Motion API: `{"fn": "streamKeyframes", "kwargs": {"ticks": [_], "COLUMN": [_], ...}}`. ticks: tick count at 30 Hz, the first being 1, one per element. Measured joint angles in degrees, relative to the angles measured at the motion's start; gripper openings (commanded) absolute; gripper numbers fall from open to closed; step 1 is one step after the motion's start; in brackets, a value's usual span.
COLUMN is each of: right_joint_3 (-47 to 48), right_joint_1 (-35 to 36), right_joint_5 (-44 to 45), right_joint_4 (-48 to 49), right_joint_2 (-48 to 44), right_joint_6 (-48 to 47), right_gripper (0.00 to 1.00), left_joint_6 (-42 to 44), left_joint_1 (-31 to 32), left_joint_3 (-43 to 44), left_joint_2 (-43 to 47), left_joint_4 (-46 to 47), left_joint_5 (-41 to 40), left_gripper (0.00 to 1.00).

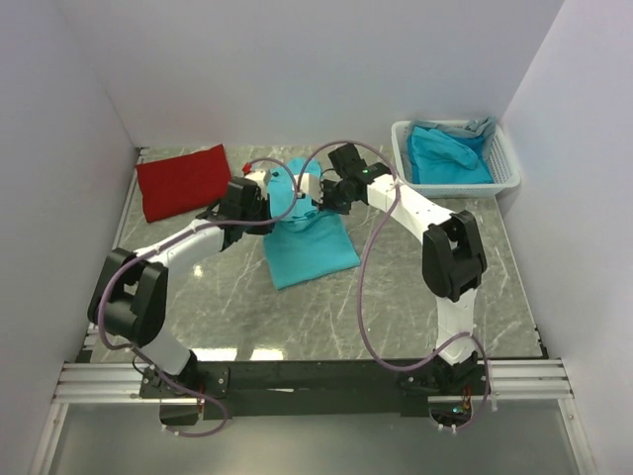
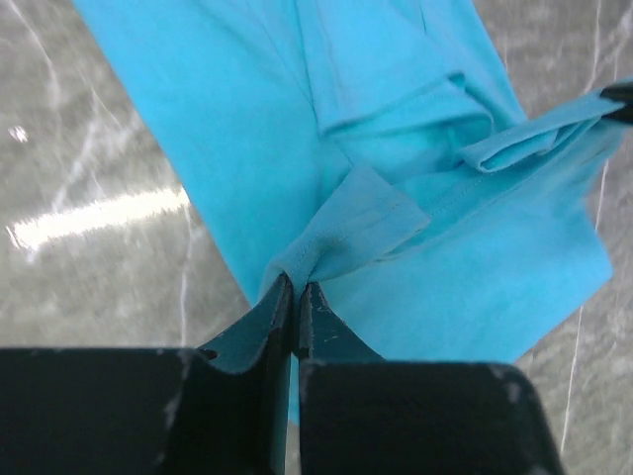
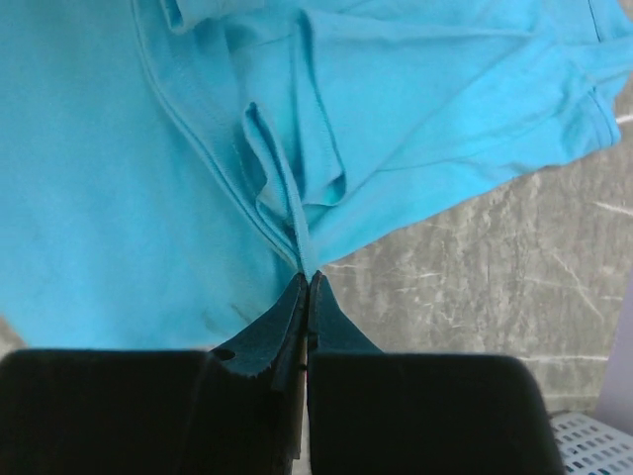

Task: Fold and stack the t-shirts
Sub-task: Fold the tshirt

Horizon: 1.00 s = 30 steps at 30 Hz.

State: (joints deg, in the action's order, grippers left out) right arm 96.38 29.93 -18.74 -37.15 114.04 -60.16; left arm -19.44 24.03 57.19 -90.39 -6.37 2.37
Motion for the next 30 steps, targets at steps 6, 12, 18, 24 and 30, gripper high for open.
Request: {"fn": "streamKeyframes", "kwargs": {"ticks": [6, 12, 18, 24, 30], "right_joint_3": [1.9, 4.3, 3.5, -0.9, -8.4], "right_joint_1": [-1.5, -2.0, -2.0, -2.5, -7.7], "right_joint_5": [1.2, 1.9, 6.2, 11.6, -2.9], "right_joint_4": [0.6, 1.9, 10.0, 21.5, 20.2], "right_joint_2": [2.2, 4.5, 5.3, 4.3, -3.5], "right_joint_6": [2.0, 3.8, 10.1, 18.0, 16.0], "right_gripper": [0.0, 0.07, 0.67, 0.67, 0.75], "left_joint_6": [1.3, 1.8, 1.7, 3.2, 11.8], "left_joint_1": [-2.3, -3.5, -3.9, -6.0, -7.6], "left_joint_3": [3.9, 5.5, 9.7, 13.0, 5.6], "left_joint_2": [-3.5, -6.3, -9.9, -8.5, 3.0], "left_joint_4": [-0.2, -0.6, -2.5, -2.8, 1.4], "left_joint_5": [0.9, 1.4, -0.9, -6.9, -3.0], "left_gripper": [0.01, 0.1, 0.57, 0.75, 0.84]}}
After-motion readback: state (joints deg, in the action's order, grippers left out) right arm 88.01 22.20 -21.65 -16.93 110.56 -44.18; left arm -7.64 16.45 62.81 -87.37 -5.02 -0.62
